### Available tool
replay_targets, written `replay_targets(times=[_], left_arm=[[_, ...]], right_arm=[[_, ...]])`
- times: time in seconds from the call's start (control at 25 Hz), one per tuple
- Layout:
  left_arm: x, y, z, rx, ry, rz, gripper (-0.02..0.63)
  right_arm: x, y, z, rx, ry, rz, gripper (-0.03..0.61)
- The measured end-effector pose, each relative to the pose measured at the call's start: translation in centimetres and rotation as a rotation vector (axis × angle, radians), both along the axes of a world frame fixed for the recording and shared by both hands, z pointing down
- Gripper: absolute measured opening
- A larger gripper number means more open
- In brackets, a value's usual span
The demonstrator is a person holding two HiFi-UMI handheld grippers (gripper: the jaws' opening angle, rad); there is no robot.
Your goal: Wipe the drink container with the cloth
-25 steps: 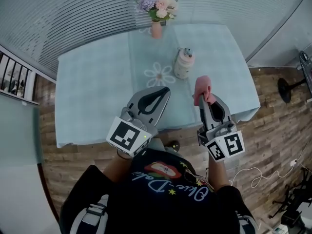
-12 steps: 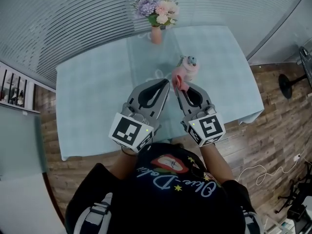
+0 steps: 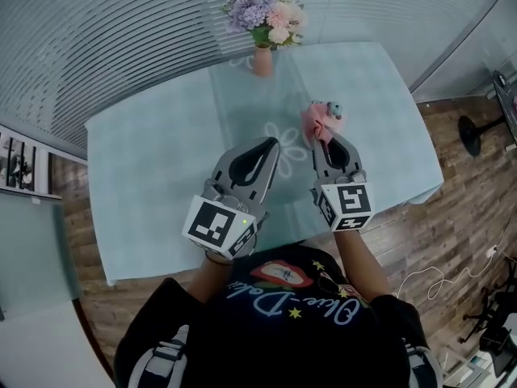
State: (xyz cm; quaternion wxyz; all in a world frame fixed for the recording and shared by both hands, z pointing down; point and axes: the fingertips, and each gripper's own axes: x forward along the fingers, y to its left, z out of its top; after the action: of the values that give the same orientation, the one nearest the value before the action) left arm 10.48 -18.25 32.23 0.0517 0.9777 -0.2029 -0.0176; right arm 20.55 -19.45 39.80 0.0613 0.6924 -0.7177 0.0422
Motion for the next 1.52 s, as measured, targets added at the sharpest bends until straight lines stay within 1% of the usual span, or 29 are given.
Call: replay_targets(times=[0.2,0.44,0.64,0.88,1.16,1.36,1.52], left_arm=[[-0.5,-0.7,0.6,-0.015,-0.004,0.004,0.005],[-0.6,-0.9,0.9,-0.026,-0.004,0.029,0.005],[-1.0,-1.3,1.6,-0.031,-0.008,0.035,0.005],[-1.1,-1.8,1.8,-0.038,-0.005,0.035,0.005],[-1.5,-2.0,2.0,-0.046,-0.014,0.016,0.005],[-1.7,-2.2,2.1,-0.048,-0.009,0.003,0.005],[-1.8,-2.3,2.1,-0.051,-0.008,0.001,0.005]], right_arm=[[0.8,0.0,1.3,-0.022,-0.007,0.068,0.025],[0.9,0.6,3.0,-0.064,-0.011,0.107,0.025],[1.2,0.8,5.4,-0.105,0.004,0.132,0.025],[1.3,0.9,7.7,-0.174,0.023,0.137,0.025],[1.0,0.9,10.2,-0.258,0.044,0.111,0.025],[0.6,0.7,10.9,-0.257,0.046,0.091,0.026],[-1.3,1.2,9.2,-0.216,0.023,0.032,0.026]])
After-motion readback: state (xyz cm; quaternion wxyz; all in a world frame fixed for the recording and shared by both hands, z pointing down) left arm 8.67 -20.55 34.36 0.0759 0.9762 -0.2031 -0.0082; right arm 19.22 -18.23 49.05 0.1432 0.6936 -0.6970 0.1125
